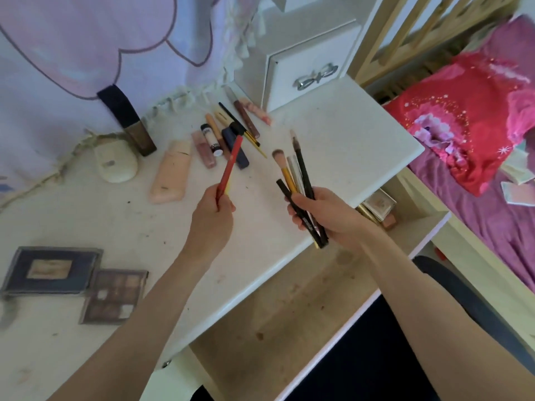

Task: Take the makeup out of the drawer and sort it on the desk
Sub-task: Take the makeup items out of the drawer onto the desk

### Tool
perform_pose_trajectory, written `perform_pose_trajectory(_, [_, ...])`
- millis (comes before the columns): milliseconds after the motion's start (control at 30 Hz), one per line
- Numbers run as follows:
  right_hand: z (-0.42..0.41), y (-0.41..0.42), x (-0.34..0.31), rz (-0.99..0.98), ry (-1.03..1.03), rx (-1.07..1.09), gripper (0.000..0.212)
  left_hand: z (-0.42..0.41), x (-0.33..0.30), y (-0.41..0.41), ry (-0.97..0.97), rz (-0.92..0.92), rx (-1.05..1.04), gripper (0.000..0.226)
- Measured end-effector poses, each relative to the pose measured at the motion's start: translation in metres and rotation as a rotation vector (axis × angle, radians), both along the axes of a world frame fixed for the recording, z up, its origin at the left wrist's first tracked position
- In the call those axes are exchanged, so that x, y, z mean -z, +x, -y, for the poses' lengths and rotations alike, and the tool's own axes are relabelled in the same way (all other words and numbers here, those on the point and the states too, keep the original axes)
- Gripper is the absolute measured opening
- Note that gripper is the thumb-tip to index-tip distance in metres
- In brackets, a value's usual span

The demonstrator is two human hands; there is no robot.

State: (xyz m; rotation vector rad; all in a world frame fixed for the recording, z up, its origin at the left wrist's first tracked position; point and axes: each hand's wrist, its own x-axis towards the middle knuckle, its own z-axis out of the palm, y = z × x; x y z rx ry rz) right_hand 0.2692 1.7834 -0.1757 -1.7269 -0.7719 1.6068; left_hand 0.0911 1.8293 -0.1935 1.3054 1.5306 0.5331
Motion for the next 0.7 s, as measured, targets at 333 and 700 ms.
perform_pose_trajectory(333, [-0.137, -0.046, 0.013, 0.471, 0.168, -0.069, 0.024, -0.110, -0.009, 0.018, 0.187, -0.119, 0.022, 0.028])
perform_pose_trajectory(700, [-0.173, -0.042, 0.016, 0.801, 0.259, -0.130, 0.036, -0.136, 0.000, 0.017, 0.195, -0.091, 0.123, 0.030])
